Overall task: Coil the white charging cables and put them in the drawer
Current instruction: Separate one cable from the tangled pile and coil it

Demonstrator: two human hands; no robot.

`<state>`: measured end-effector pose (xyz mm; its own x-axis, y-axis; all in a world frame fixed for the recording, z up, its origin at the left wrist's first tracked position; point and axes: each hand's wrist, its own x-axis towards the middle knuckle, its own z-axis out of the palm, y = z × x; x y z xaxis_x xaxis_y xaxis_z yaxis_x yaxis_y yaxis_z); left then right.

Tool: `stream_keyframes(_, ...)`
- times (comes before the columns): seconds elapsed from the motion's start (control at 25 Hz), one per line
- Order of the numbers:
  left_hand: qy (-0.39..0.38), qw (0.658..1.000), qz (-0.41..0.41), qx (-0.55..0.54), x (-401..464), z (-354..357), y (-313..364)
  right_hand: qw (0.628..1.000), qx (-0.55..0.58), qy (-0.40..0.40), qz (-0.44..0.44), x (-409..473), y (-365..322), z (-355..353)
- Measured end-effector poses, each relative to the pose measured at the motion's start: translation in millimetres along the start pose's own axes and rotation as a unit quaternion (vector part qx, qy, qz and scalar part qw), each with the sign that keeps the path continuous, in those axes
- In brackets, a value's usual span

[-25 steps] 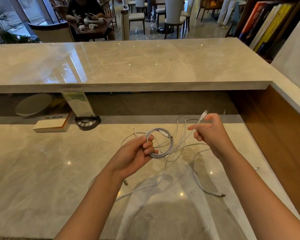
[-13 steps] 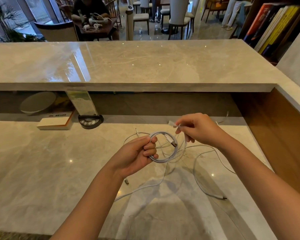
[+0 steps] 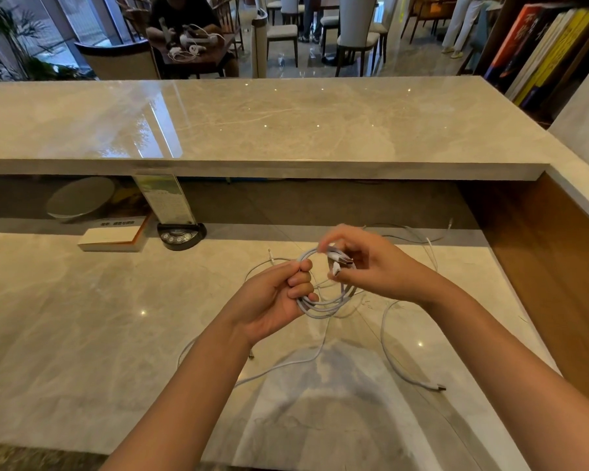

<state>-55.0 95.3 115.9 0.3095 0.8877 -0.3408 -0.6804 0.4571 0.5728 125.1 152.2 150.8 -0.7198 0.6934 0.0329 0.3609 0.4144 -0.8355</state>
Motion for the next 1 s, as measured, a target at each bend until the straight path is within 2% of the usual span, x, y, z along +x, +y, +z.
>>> stream_keyframes(0.16,0.008,1.0,0.001,0.001,-3,3,-2,0.997,0.055,0.052,0.024,1,-2,1)
stream_keyframes(0.28,0.019,0.999,0.007,0.033,-3,4,-2,0.993,-0.013,0.099,0.058,3,-1,3)
stream_keyframes(0.48,0.034,0.997,0.025,0.068,-3,11,-3,0.992,0.021,0.075,0.099,5,-21,-5)
stream_keyframes(0.52,0.035,0.995,0.026,0.084,-3,11,-3,0.992,-0.03,0.067,0.099,6,-22,-5)
stream_keyframes(0.6,0.04,0.991,0.026,0.129,-2,11,-5,0.973,-0.208,0.055,0.088,8,-22,-1)
stream_keyframes(0.64,0.043,0.988,0.026,0.147,-2,10,-7,0.96,-0.266,0.046,0.077,10,-21,1)
stream_keyframes(0.68,0.044,0.986,0.027,0.156,-2,10,-8,0.959,-0.275,0.04,0.06,10,-22,2)
stream_keyframes(0.72,0.044,0.987,0.028,0.154,-2,10,-9,0.971,-0.231,0.04,0.041,9,-21,1)
stream_keyframes(0.8,0.041,0.99,0.033,0.132,-3,9,-9,0.996,-0.014,0.089,0.029,6,-21,-3)
stream_keyframes(0.92,0.036,0.996,0.033,0.081,-6,5,-7,0.945,0.226,0.226,0.065,3,-11,-15)
stream_keyframes(1.0,0.026,0.997,0.03,0.07,-8,2,-7,0.917,0.292,0.244,0.117,2,-3,-22)
